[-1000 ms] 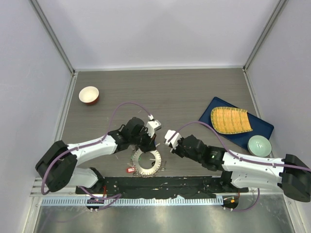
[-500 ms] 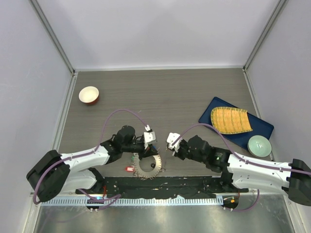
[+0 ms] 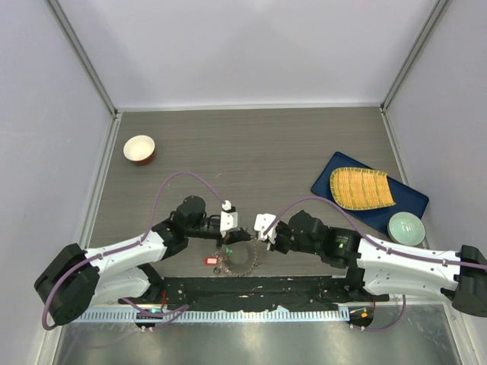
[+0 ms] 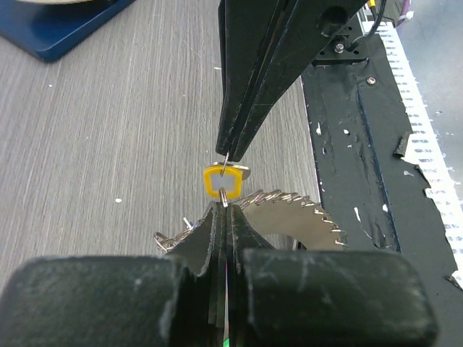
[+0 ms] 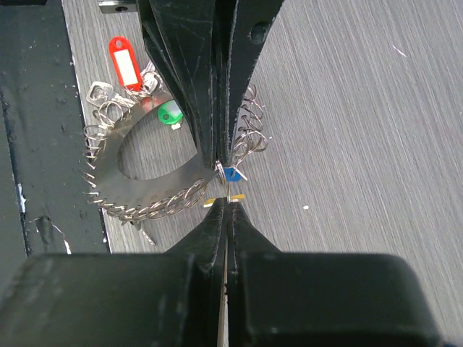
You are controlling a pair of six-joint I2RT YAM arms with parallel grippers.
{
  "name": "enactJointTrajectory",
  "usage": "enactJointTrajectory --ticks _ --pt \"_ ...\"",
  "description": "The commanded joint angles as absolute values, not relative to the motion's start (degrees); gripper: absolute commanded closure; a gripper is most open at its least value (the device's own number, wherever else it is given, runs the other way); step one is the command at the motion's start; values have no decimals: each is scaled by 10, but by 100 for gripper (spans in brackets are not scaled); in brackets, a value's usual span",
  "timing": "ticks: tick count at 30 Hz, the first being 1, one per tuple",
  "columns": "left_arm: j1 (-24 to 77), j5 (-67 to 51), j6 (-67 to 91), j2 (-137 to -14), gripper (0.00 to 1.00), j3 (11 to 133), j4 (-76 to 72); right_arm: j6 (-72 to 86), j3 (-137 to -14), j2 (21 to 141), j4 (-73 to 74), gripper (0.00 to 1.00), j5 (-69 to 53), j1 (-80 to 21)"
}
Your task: Put the keys on the keyring
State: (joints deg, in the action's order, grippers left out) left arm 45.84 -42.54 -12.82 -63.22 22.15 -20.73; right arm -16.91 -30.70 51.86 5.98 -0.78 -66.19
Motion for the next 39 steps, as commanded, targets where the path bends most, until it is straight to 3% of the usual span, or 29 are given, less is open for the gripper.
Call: enactJointTrajectory --ticks 1,16,31,39 --pt "458 -438 -152 -613 100 222 -235 -185 -336 519 74 99 -5 -666" --pt "459 -206 24 -754 100 388 67 -98 -328 538 69 99 224 -665" --pt "470 -41 104 -948 100 630 337 -73 -294 520 37 99 299 -665" --pt "470 -27 128 -1040 100 733 421 -76 -280 508 27 99 305 -665"
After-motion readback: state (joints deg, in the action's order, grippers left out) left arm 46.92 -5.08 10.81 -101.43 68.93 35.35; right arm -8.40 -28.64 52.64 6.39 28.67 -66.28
